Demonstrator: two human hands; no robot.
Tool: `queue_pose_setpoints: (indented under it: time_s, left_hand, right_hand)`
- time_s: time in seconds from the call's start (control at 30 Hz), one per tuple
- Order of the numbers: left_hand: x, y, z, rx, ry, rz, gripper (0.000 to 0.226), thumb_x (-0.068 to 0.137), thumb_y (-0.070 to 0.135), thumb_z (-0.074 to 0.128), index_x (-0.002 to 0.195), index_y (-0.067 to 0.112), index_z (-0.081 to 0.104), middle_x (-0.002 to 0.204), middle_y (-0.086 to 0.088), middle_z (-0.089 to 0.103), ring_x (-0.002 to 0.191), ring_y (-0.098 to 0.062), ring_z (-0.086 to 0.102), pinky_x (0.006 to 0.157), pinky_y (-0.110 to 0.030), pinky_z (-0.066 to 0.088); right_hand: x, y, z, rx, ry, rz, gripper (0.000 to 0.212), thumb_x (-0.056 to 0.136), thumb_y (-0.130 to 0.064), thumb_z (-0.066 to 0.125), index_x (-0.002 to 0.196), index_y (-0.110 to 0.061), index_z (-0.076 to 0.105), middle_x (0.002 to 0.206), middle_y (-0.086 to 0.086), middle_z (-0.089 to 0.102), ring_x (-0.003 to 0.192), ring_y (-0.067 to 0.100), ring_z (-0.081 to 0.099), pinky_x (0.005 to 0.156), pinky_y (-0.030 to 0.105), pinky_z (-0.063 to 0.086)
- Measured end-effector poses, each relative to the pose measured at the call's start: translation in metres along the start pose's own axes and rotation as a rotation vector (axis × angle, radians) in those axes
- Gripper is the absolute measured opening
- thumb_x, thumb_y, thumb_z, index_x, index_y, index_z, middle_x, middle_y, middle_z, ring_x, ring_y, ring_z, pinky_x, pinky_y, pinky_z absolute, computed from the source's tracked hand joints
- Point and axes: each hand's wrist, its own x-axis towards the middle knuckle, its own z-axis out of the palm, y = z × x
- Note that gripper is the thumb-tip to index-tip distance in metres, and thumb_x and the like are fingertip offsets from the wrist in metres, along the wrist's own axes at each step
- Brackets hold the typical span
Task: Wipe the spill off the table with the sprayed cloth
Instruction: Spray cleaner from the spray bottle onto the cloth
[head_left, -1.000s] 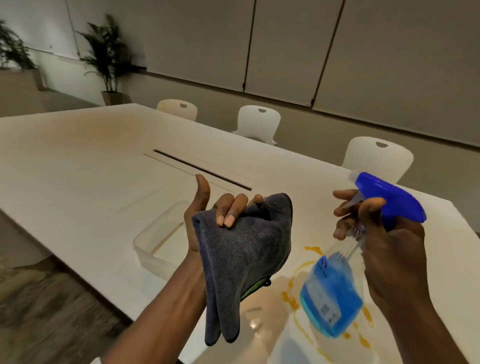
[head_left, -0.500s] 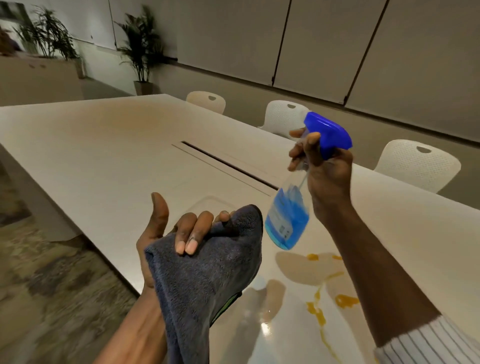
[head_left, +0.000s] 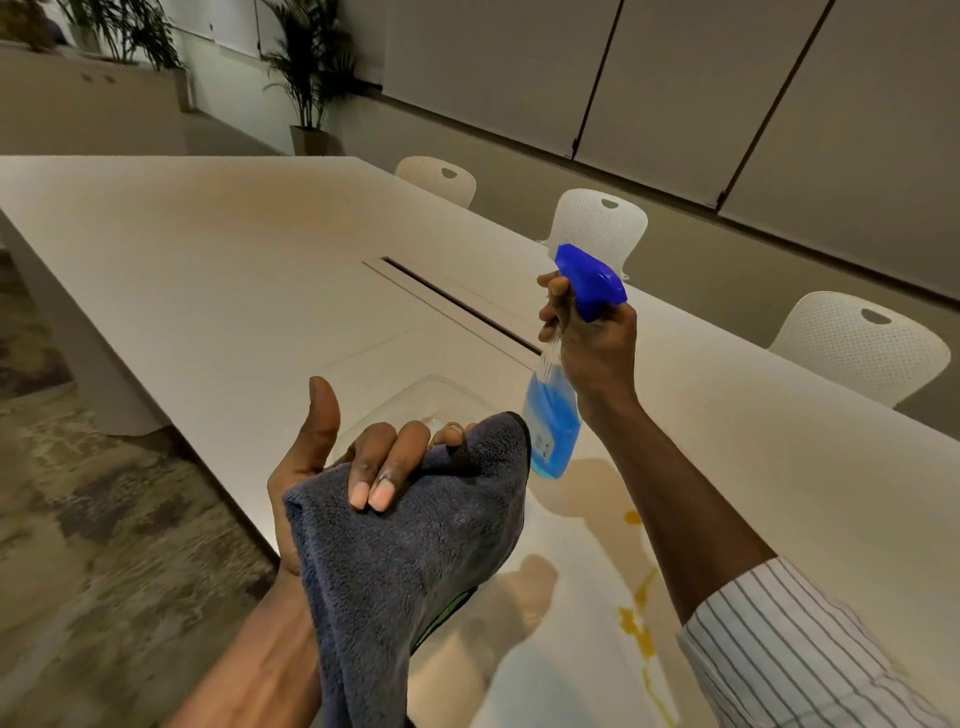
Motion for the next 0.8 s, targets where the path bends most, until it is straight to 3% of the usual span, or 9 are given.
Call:
queue_pose_setpoints:
  time_s: [0.13,0.23,0.4,0.53,0.63,0.8]
  left_hand:
    - [0.004,0.0,0.0,0.004,-0.001,-0.007,0.078,0.106,0.066,0.042,0.052,0.012,0.024,0.064,-0.006,0.029,0.098,-0.033,0.043,0.12,-0.049,0.011]
    - [0.007,0.0,-0.001,0.031,0.015,0.003,0.076,0.105,0.065,0.046,0.051,0.015,0.029,0.062,-0.006,0.03,0.093,-0.031,0.037,0.119,-0.049,0.013]
    - [0.01,-0.004,0.003,-0.033,-0.012,-0.013,0.078,0.108,0.065,0.037,0.052,0.012,0.021,0.064,-0.007,0.029,0.095,-0.035,0.054,0.119,-0.046,0.015]
    - [0.011,-0.005,0.002,-0.012,0.004,-0.006,0.078,0.107,0.064,0.039,0.051,0.013,0.021,0.063,-0.006,0.029,0.093,-0.032,0.047,0.119,-0.045,0.014]
    - [0.011,-0.006,0.002,-0.013,0.013,-0.009,0.077,0.107,0.064,0.04,0.051,0.014,0.022,0.062,-0.006,0.029,0.094,-0.033,0.048,0.118,-0.046,0.016]
    - [0.013,-0.008,0.001,0.008,0.05,-0.001,0.077,0.106,0.064,0.043,0.05,0.016,0.022,0.061,-0.004,0.029,0.089,-0.029,0.044,0.118,-0.046,0.016]
  right_hand:
    - [0.004,0.019,-0.004,-0.029,0.057,0.04,0.028,0.1,-0.026,0.067,0.117,-0.003,0.07,0.09,-0.002,0.076,0.08,0.018,0.07,0.085,0.051,0.062]
    - [0.004,0.03,-0.004,-0.004,0.07,0.054,0.025,0.1,-0.02,0.068,0.117,-0.002,0.071,0.087,-0.004,0.075,0.079,0.016,0.068,0.082,0.045,0.06]
    - [0.001,0.048,-0.001,0.009,0.086,0.068,0.018,0.1,-0.009,0.065,0.116,-0.002,0.071,0.086,-0.009,0.077,0.075,0.013,0.066,0.077,0.042,0.059]
    - [0.0,0.057,0.0,0.02,0.075,0.068,0.015,0.1,-0.004,0.062,0.11,-0.005,0.072,0.082,-0.01,0.075,0.073,0.012,0.065,0.072,0.038,0.058]
    - [-0.001,0.064,0.001,0.022,0.076,0.076,0.016,0.1,-0.003,0.063,0.108,-0.013,0.073,0.081,-0.01,0.075,0.073,0.01,0.066,0.073,0.037,0.06]
    - [-0.001,0.074,0.0,0.013,0.115,0.07,0.017,0.1,-0.008,0.066,0.116,-0.01,0.071,0.082,-0.011,0.077,0.074,0.009,0.069,0.074,0.037,0.062]
